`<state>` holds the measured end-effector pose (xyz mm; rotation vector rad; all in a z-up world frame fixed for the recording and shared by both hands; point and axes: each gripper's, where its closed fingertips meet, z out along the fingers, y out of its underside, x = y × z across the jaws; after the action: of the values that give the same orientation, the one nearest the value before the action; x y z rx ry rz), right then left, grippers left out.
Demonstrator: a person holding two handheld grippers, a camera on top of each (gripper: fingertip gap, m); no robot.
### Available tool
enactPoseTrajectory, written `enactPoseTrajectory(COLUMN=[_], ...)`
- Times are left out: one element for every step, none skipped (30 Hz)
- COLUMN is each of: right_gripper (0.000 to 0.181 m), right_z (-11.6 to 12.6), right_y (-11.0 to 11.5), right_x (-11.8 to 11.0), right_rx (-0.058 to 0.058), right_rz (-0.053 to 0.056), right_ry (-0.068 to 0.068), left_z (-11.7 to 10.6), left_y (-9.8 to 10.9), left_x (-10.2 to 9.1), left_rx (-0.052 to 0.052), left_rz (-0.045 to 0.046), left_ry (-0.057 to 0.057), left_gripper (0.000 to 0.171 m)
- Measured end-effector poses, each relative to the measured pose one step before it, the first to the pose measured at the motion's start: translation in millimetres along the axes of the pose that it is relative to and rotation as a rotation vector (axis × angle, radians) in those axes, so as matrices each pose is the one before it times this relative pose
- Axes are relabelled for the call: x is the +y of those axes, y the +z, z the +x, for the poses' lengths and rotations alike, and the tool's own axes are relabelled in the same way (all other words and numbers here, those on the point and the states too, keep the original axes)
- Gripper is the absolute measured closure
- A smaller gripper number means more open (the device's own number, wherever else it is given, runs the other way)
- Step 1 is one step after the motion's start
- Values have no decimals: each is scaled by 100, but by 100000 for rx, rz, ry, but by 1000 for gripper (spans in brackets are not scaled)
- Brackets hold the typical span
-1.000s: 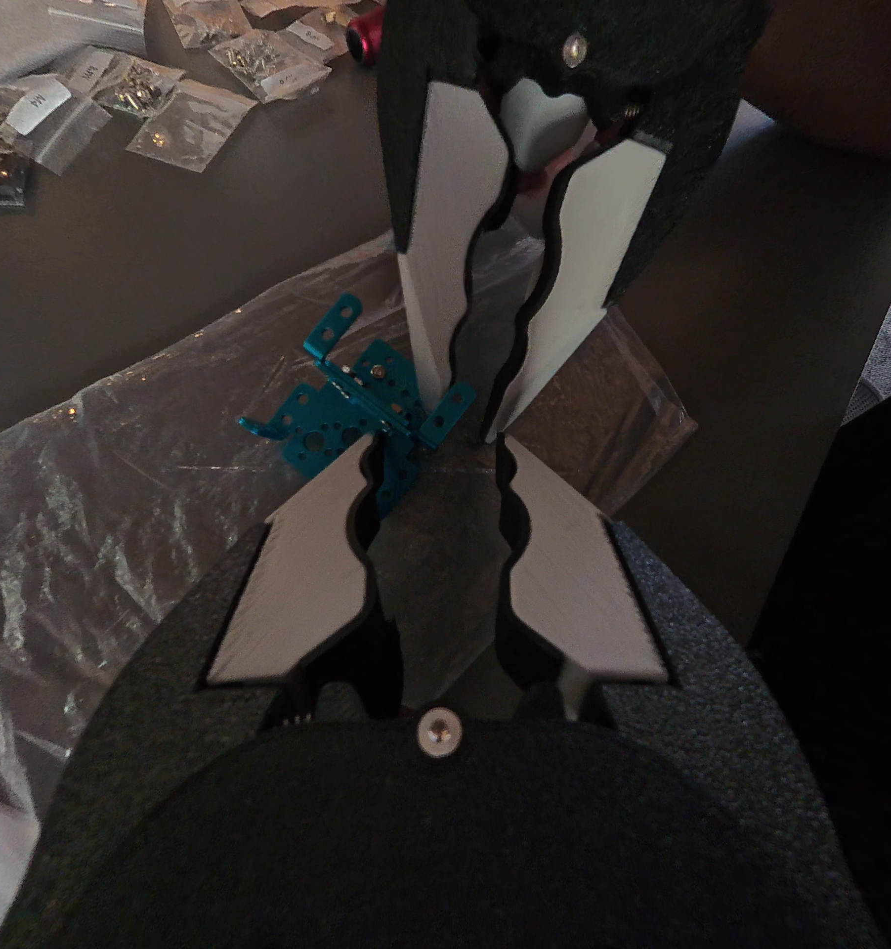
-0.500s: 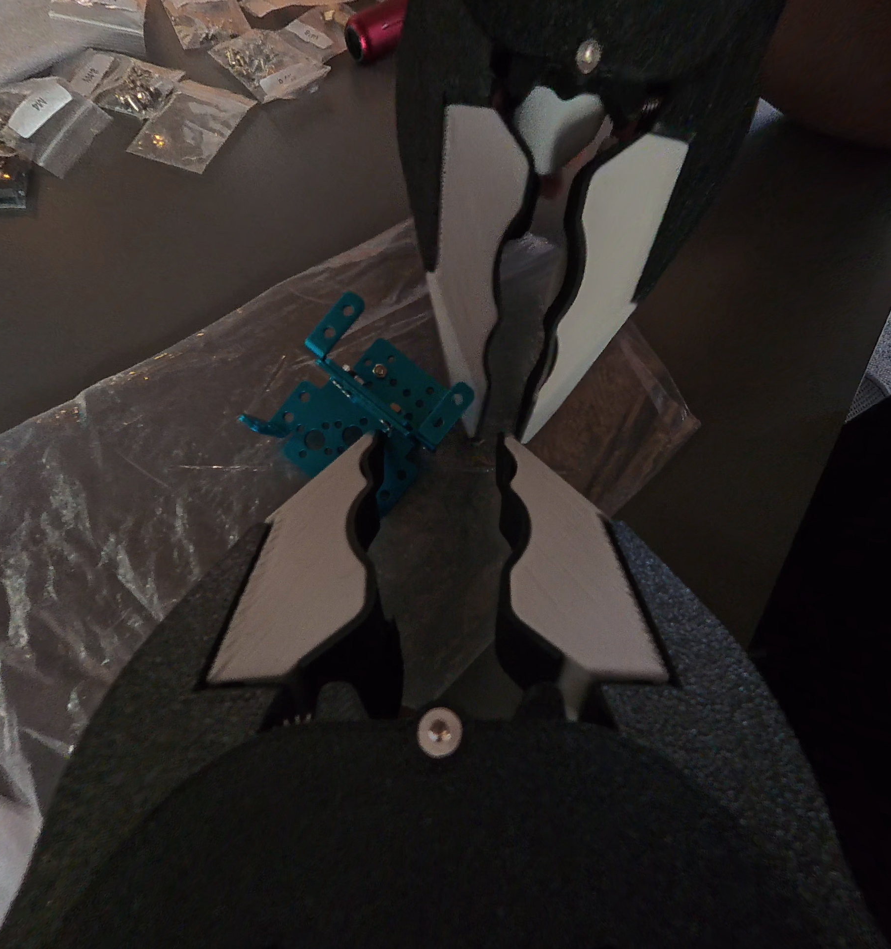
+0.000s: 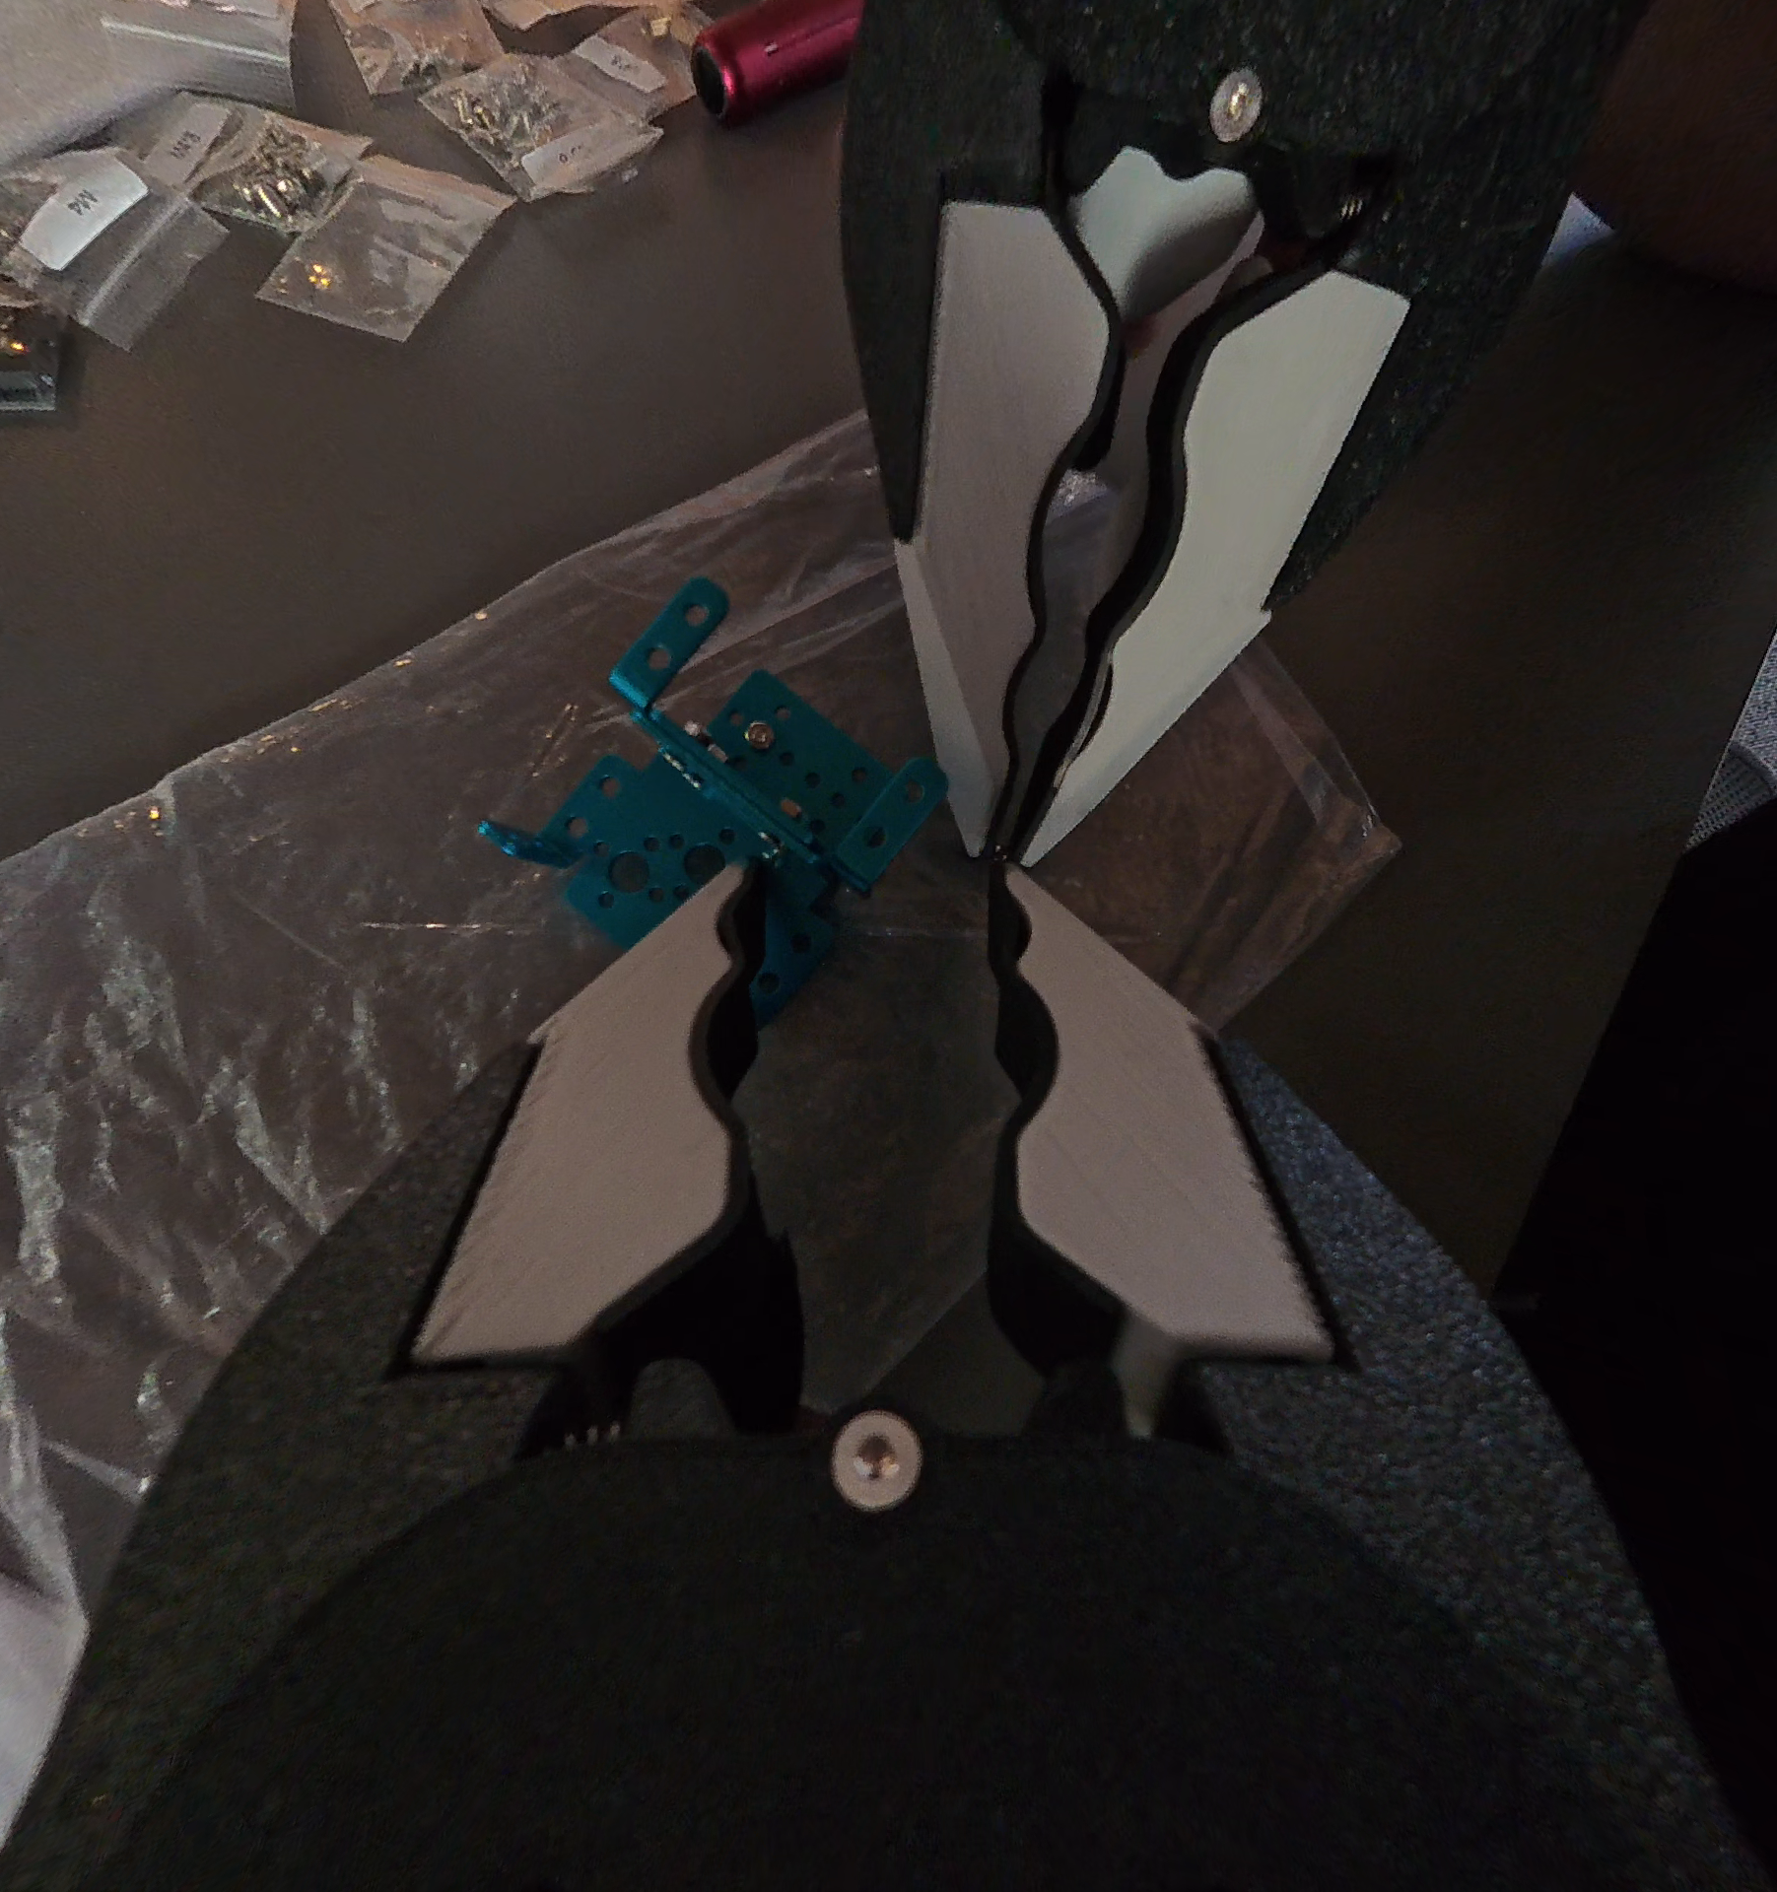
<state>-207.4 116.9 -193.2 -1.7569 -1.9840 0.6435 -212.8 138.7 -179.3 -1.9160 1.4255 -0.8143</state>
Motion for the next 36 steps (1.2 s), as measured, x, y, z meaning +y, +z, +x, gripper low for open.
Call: enactPoseTrajectory(right_gripper=[176, 176, 176, 176, 174, 176, 174, 176, 176, 174, 175, 177, 175, 177, 177, 177, 177, 177, 177, 177, 177, 177, 177, 177, 177, 177, 177, 177, 177, 177, 177, 177, 177, 176, 176, 176], right_z=[8, -14, -1, -6, 2, -8, -18, -40, -10, -35, -101, 10, 43, 15, 227, 328, 331, 352, 548, 510, 404, 258, 85, 100, 186, 160, 5, 26, 11, -23, 152, 101, -58, 37, -31, -94], right_y=[-2, 13, 0, -1, -2, 4, 8, 42, -1, -23, -56, -103, -208, -330, -439, -509, -542, -467, -314, -105, 69, 169, 188, 215, 198, 145, 84, 80, 114, 140, 122, 96, 96, 38, -12, -29], right_x=[19, 16, 14, 15, 8, 11, -31, -44, -18, 7, 35, 15, 121, 200, 66, -125, -332, -482, -518, -392, -123, -32, -2, 97, 71, 26, -103, -114, -18, 38, 98, 101, 71, 24, -60, -66], right_rx=[-164, -427, -618, -568, -373, -203, -84, -75, -156, -71, -476, -6, 183, 222, 1667, 2236, 1985, 1792, 2871, 2764, 2113, 1370, 541, 652, 1309, 1287, 231, 75, -206, -409, 939, 763, -424, 133, -189, -685], right_rz=[-397, -410, -468, -548, -411, -190, -46, 59, -26, -81, 25, 209, -471, -977, -176, 995, 2286, 3286, 3717, 3627, 2600, 2345, 2113, 1130, 715, 601, 1108, 1005, 527, 342, -11, 116, 112, 361, 694, 488], right_ry=[209, 875, 1321, 1487, 1304, 1022, 556, 199, 124, -380, -611, 225, 325, -21, -226, -429, -443, -353, -523, -813, -712, -672, -652, -430, -555, -710, -284, 448, 681, 529, -11, -347, 151, 195, -33, 200], left_z=[0, 3, -3, 9, 6, 25, 11, 18, 12, 24, 5, 0, 12, 0, -16, -20, -67, -57, -55, -15, -2, 19, 60, 98, 64, 28, 25, 41, 56, 68, 80, 63, 29, 16, 14, 24], left_y=[6, 11, 11, 11, 11, 9, 3, -10, -2, -2, -8, -4, -13, -14, -1, -5, -2, -5, -11, -14, -7, 12, 18, 26, 14, 7, 11, 7, 18, 12, 10, -14, -17, -27, -52, -70], left_x=[-2, -3, -2, -2, -4, 0, 3, -1, 4, 4, -5, 8, 18, -2, -7, -19, -15, -41, -49, -42, -35, -14, 23, 37, 12, -5, -13, -16, -29, -28, -26, -8, -16, -3, 15, 37], left_rx=[-52, -93, -110, -107, -79, -65, -28, 53, 8, 105, 12, -55, -4, 14, 40, 68, -141, -132, -98, 71, 65, 158, 391, 540, 303, 128, 182, 491, 616, 690, 795, 722, 631, 586, 648, 714], left_rz=[-9, -28, -36, -20, -25, -22, -29, -34, -13, -15, -17, -41, -50, 1, 42, 42, 78, 128, 123, 126, 166, 40, -140, -190, -77, 9, 32, 47, 81, 114, 77, 77, 118, 117, 89, 98], left_ry=[65, 119, 166, 137, 94, 134, 101, -4, -15, 2, -33, 23, 66, 9, -142, -286, -353, -279, -217, -36, 26, -54, -43, 10, 14, 31, -94, -156, -223, -276, -378, -380, -507, -778, -838, -974], left_gripper=[128, 128, 128, 127, 126, 127, 127, 128, 128, 128, 128, 128, 128, 128, 128, 128, 127, 127, 126, 127, 127, 126, 126, 126, 126, 126, 126, 126, 126, 126, 126, 126, 126, 126, 126, 126])
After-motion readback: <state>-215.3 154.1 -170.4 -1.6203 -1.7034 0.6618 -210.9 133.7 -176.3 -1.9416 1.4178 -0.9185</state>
